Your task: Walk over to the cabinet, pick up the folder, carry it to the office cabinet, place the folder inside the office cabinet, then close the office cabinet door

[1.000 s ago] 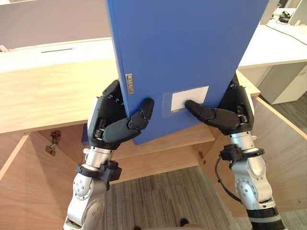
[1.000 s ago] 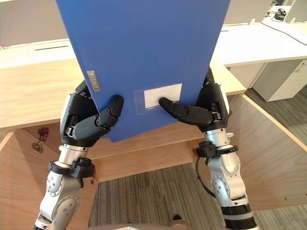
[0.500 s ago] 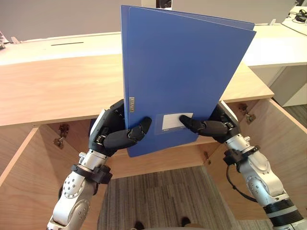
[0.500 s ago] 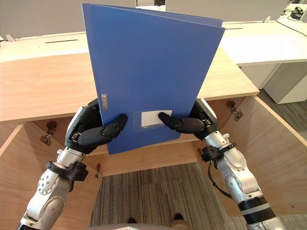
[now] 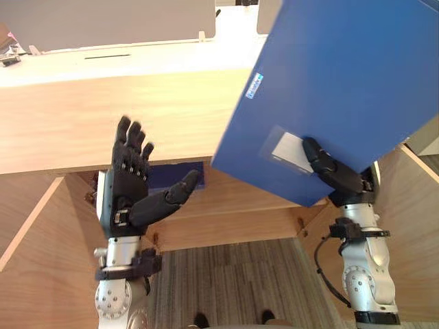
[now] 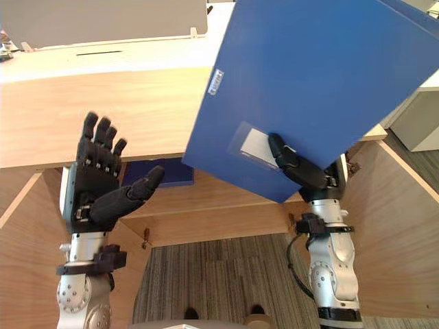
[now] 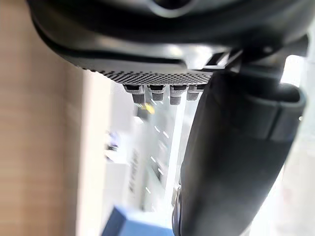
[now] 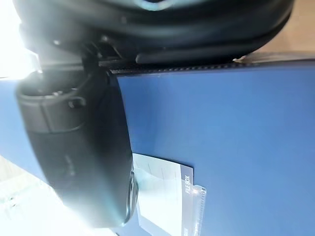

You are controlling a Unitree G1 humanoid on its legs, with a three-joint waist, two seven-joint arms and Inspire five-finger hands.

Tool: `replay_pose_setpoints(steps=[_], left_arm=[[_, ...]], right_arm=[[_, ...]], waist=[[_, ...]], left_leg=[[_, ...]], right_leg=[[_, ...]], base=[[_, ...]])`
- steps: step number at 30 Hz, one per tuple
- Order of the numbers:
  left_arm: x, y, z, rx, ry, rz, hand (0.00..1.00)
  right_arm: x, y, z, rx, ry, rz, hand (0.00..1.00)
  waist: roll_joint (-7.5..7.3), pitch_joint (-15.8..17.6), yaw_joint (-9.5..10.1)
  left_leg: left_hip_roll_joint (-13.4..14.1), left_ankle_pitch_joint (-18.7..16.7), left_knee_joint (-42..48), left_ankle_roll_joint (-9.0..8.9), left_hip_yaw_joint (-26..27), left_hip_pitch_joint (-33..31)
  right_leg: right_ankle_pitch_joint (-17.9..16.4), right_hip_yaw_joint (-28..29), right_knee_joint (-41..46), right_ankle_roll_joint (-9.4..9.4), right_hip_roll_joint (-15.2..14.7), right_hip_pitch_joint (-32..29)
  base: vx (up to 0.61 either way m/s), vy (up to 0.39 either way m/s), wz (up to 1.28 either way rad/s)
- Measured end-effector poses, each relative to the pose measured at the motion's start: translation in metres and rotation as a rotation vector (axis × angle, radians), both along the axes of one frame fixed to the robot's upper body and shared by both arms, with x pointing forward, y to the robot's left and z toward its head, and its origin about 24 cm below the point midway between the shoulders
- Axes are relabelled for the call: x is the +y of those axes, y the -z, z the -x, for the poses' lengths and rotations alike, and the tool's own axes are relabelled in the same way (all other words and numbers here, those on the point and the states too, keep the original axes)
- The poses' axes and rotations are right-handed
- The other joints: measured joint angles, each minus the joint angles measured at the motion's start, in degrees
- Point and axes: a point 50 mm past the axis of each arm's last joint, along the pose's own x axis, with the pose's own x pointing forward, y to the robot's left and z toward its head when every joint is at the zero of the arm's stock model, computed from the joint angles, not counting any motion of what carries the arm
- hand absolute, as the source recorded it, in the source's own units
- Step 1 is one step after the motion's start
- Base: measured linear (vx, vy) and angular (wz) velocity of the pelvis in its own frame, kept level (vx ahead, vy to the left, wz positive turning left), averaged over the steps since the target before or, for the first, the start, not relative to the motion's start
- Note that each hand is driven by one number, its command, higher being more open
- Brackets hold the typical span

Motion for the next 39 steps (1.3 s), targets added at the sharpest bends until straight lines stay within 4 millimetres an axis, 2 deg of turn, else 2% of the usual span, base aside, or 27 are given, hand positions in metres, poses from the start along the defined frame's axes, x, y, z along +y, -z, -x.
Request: replay_pose_setpoints(steps=[7,10,14,15,19,20,23,26,28,29,30,33,35,37,39], left_arm=[[0.004,0.030,0.011,0.176,-0.126,-0.059,1.00],[0.010,0.055,0.016,0.295,-0.166,-0.067,1.00],[0.007,0.111,0.027,0.566,-0.134,-0.113,1.00],[0.005,0.135,0.033,0.688,-0.107,-0.134,1.00],[0.002,0.176,0.051,0.912,-0.053,-0.155,1.00],[0.004,0.189,0.056,0.981,-0.033,-0.171,1.00],[0.013,0.210,0.064,1.117,0.003,-0.245,1.00],[0.019,0.211,0.061,1.134,0.026,-0.326,1.00],[0.019,0.207,0.047,1.095,0.008,-0.337,1.00],[0.017,0.203,0.034,1.058,0.000,-0.341,1.00],[0.015,0.196,0.016,1.002,-0.005,-0.351,1.00],[0.007,0.185,-0.008,0.925,-0.003,-0.344,1.00],[0.000,0.173,-0.030,0.851,0.011,-0.340,1.00],[-0.003,0.162,-0.049,0.788,0.013,-0.320,1.00],[-0.005,0.156,-0.056,0.762,0.012,-0.308,1.00]], right_arm=[[0.001,0.017,0.011,0.080,0.012,0.041,0.00],[0.006,0.022,0.010,0.106,-0.009,0.042,0.00],[0.016,0.033,0.007,0.160,-0.069,0.077,0.00],[0.022,0.038,0.007,0.187,-0.106,0.123,0.00],[0.039,0.054,0.008,0.261,-0.206,0.235,0.00],[0.047,0.063,0.009,0.295,-0.248,0.283,0.00],[0.067,0.090,0.011,0.392,-0.369,0.443,0.00],[0.083,0.107,0.010,0.423,-0.466,0.640,0.00],[0.090,0.108,0.002,0.400,-0.499,0.761,0.00],[0.094,0.106,-0.006,0.373,-0.492,0.830,0.00],[0.098,0.100,-0.021,0.331,-0.461,0.899,0.00],[0.100,0.084,-0.048,0.265,-0.377,0.965,0.00],[0.097,0.067,-0.070,0.230,-0.309,0.987,0.00],[0.089,0.049,-0.092,0.220,-0.221,0.942,0.00],[0.080,0.028,-0.108,0.208,-0.146,0.839,0.00]], waist=[[0.04,0.0,1.20],[0.04,0.0,1.22],[0.00,0.0,1.25],[-0.01,0.0,1.28],[-0.20,0.1,1.29],[-0.23,0.1,1.39],[-0.73,0.5,2.06],[-1.20,1.6,2.52],[-1.17,4.6,2.72],[-1.03,6.8,2.68],[-0.47,10.3,2.70],[1.24,15.0,2.63],[2.23,17.9,2.65],[2.54,20.5,2.71],[2.96,21.1,2.84]], left_leg=[[-0.1,0.3,0.0,0.05,-2.6,-0.4],[-0.1,0.4,0.0,0.10,-3.1,-0.5],[-0.4,0.4,0.0,0.15,-3.5,-0.5],[-0.6,0.4,0.0,0.16,-3.5,-0.5],[-0.7,0.5,0.0,0.04,-3.4,-0.5],[-0.8,0.6,0.0,-0.08,-3.4,-0.5],[-0.4,1.0,0.0,-0.59,-3.1,-1.0],[0.0,1.8,0.0,-0.86,-2.2,-3.4],[0.2,1.4,2.4,-1.13,-1.7,-6.0],[0.7,-0.3,6.6,-1.52,-1.5,-9.8],[2.2,-2.7,14.0,-1.32,-1.2,-15.0],[5.2,-6.4,24.9,-0.87,-1.2,-23.6],[6.5,-8.2,31.4,-0.45,-1.4,-30.5],[7.0,-10.3,37.6,-0.25,-1.2,-36.7],[7.8,-12.3,42.8,-0.18,-1.0,-42.8]], right_leg=[[0.0,-1.9,0.0,-0.03,-0.2,0.9],[-0.2,-2.8,0.0,-0.13,-0.4,1.2],[-0.7,-3.1,0.1,-0.33,-0.8,1.3],[-1.0,-3.1,0.1,-0.40,-0.9,1.3],[-1.8,-3.1,0.1,-0.51,-0.9,1.3],[-2.1,-3.2,0.1,-0.54,-0.8,1.3],[-2.8,-2.9,0.1,-0.51,-0.5,0.5],[-2.8,-2.0,0.2,-0.56,-0.1,-2.5],[-3.0,-0.9,1.2,-0.80,-0.2,-4.8],[-3.1,-0.6,2.7,-0.92,-0.2,-7.4],[-3.2,0.0,5.3,-1.06,0.3,-10.7],[-3.5,0.8,10.5,-1.36,1.9,-17.2],[-5.3,1.4,17.6,-1.18,2.2,-24.7],[-8.0,2.6,26.0,-0.93,1.8,-32.5],[-10.0,3.5,32.2,-0.77,1.6,-39.5]], base=[[-0.01,-0.035,0.20],[-0.01,-0.028,0.09],[-0.01,-0.020,0.04],[0.00,0.000,0.00],[0.00,-0.020,0.00],[-0.01,-0.046,0.00],[-0.03,-0.070,-0.07],[-0.09,-0.075,-0.17],[-0.13,-0.036,-0.11],[-0.25,-0.063,-0.18],[-0.19,-0.049,-0.20],[-0.22,-0.029,-0.24],[-0.22,0.052,-0.17],[-0.25,0.085,-0.13],[-0.21,0.056,-0.13]])
